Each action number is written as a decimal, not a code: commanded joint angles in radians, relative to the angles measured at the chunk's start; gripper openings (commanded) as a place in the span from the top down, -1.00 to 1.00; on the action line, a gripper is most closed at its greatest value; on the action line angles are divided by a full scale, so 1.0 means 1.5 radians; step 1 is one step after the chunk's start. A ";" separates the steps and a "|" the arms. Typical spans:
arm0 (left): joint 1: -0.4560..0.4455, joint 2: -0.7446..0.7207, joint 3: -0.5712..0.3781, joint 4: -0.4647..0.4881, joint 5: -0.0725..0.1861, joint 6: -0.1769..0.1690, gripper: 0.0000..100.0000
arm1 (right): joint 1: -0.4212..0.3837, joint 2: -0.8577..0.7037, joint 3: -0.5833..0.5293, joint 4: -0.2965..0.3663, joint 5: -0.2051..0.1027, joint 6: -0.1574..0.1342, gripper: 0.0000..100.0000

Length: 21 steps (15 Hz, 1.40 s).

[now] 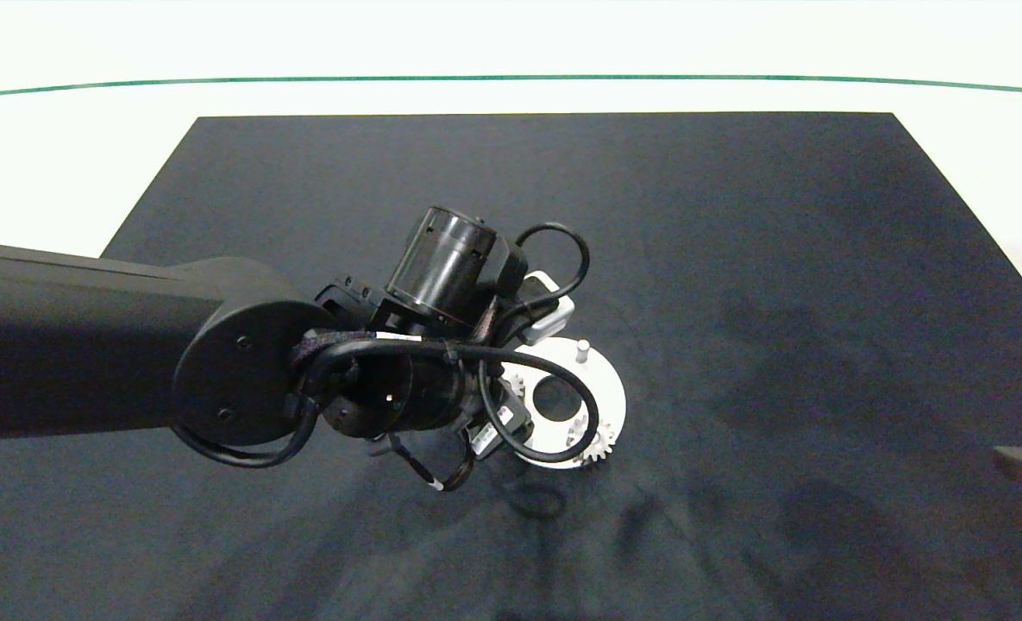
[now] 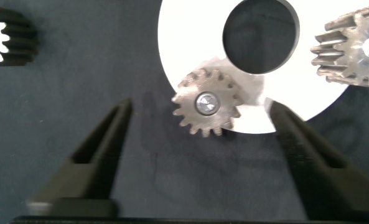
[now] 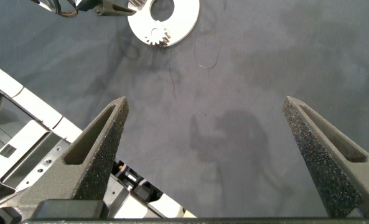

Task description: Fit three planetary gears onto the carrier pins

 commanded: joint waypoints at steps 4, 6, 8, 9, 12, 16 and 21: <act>0.027 -0.025 -0.073 0.036 0.000 -0.003 -1.00 | 0.000 -0.013 0.012 0.003 0.004 0.001 -1.00; 0.052 -0.028 -0.077 0.039 0.000 -0.010 -1.00 | 0.000 -0.019 0.013 0.003 0.006 0.002 -1.00; 0.073 -0.021 -0.094 0.038 0.000 -0.050 -1.00 | 0.000 -0.025 0.021 0.003 0.008 0.016 -1.00; 0.095 -0.017 -0.105 0.040 0.000 -0.065 -1.00 | 0.000 -0.030 0.023 0.003 0.008 0.021 -1.00; 0.103 0.000 -0.150 0.070 0.000 -0.193 -1.00 | 0.000 -0.033 0.032 0.003 0.010 0.024 -1.00; 0.100 0.035 -0.191 0.063 0.000 -0.278 -1.00 | 0.001 -0.034 0.038 0.003 0.011 0.024 -1.00; 0.103 0.054 -0.183 -0.010 0.000 -0.285 -1.00 | 0.000 -0.037 0.040 0.003 0.009 0.033 -1.00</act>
